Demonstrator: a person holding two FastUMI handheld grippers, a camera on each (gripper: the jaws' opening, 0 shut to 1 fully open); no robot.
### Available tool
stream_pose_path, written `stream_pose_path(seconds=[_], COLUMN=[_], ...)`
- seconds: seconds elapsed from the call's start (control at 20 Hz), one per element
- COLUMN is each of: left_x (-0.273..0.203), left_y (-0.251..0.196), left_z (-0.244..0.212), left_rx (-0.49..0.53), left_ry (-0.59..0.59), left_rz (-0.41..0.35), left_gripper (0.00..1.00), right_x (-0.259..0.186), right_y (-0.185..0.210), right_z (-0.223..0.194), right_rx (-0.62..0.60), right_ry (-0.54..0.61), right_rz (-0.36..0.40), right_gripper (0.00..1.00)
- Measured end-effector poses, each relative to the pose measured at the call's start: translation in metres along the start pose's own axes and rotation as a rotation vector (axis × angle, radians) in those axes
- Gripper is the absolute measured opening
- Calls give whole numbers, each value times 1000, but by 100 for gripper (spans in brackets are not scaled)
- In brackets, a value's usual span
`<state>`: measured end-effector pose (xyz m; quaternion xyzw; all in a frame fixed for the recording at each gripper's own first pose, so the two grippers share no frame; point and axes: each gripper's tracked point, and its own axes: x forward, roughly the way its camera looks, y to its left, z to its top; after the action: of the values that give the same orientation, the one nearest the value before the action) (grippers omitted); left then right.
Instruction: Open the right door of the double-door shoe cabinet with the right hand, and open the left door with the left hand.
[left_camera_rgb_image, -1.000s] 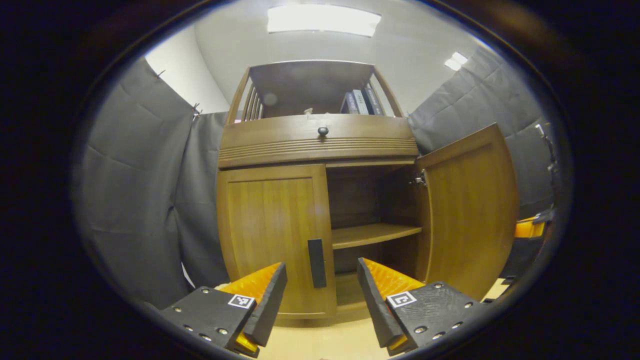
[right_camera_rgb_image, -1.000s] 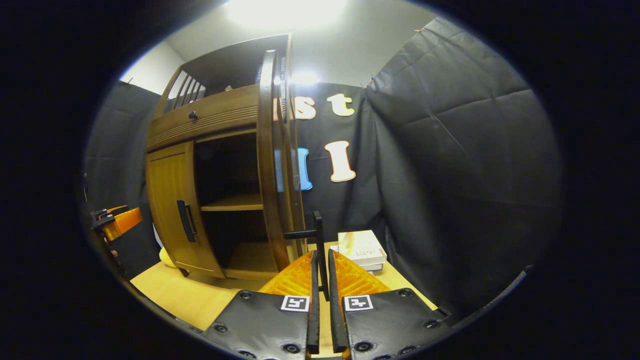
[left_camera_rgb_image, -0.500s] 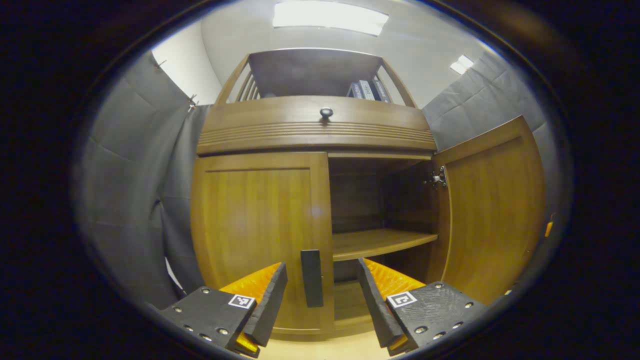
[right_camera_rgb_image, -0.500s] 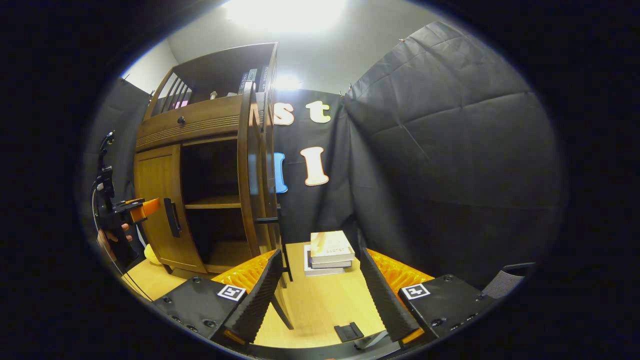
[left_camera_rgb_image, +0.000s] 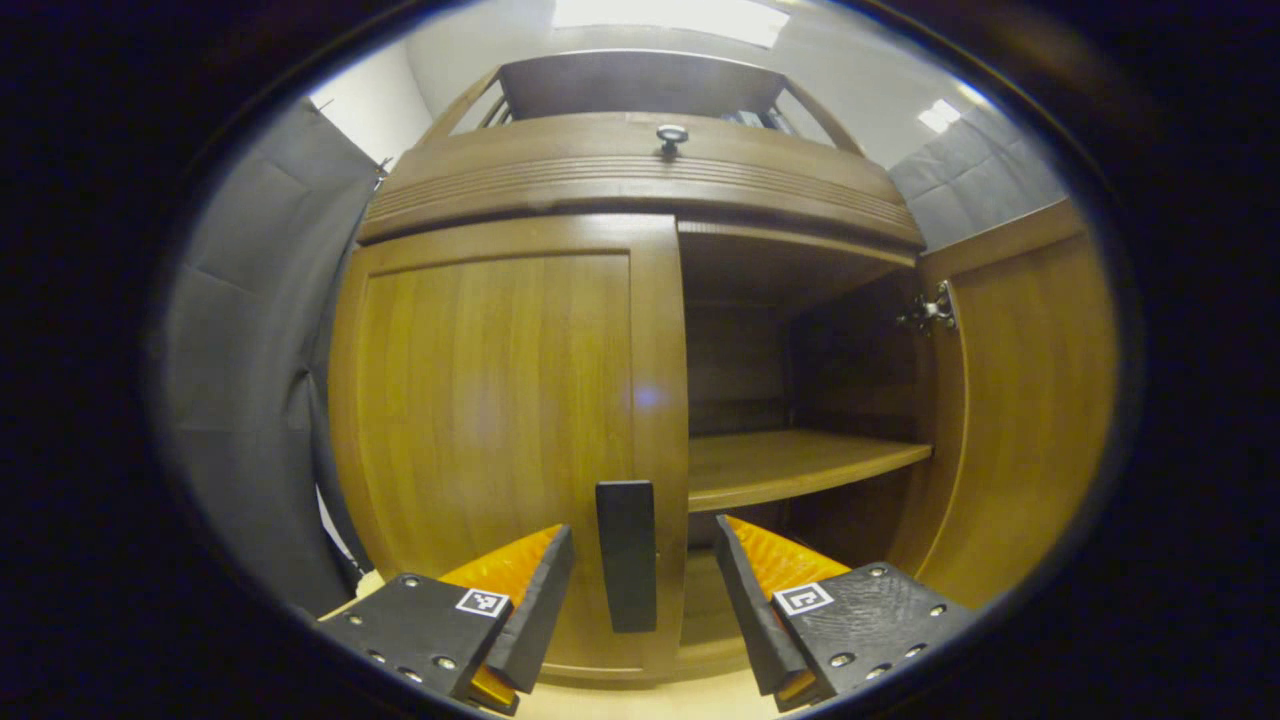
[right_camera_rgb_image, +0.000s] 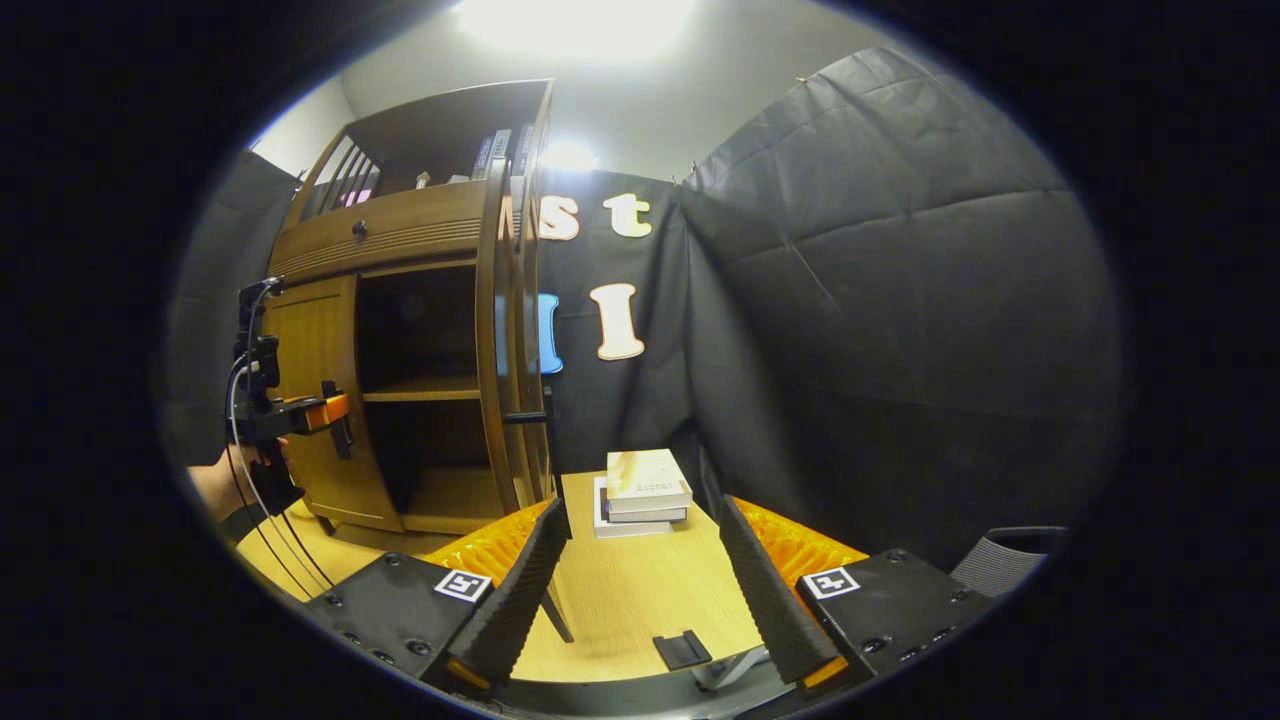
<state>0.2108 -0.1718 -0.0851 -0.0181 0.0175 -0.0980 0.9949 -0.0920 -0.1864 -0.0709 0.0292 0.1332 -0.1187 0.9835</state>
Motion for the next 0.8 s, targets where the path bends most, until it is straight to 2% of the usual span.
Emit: stream_pose_path(seconds=[0.05,0.1,0.15,0.2,0.35,0.6,0.65,0.7,0.75,0.8], left_x=[6,13,13,17,16,15,13,9,2,-6], left_y=[1,1,5,6,11,12,11,10,10,12], left_z=[-5,-12,-15,-20,-25,-27,-26,-27,-25,-26], left_rx=[-5,-13,-21,-24,-44,-7,-23,-33,-31,-26], left_ry=[16,30,41,56,73,118,117,119,118,117], left_rz=[4,4,11,15,30,32,31,29,31,35], left_gripper=[82,82,76,70,52,22,22,22,23,18], right_x=[0,0,-1,0,1,6,8,10,12,13], right_y=[1,2,4,5,6,11,13,15,18,22], right_z=[-1,-1,-1,-1,0,-2,-2,-1,1,1], right_rx=[-2,-1,1,1,-13,-8,-9,-5,1,3], right_ry=[4,10,13,14,9,11,10,7,3,1], right_rz=[2,6,11,15,24,45,48,56,65,74], right_gripper=[92,97,97,92,92,92,97,92,97,92])
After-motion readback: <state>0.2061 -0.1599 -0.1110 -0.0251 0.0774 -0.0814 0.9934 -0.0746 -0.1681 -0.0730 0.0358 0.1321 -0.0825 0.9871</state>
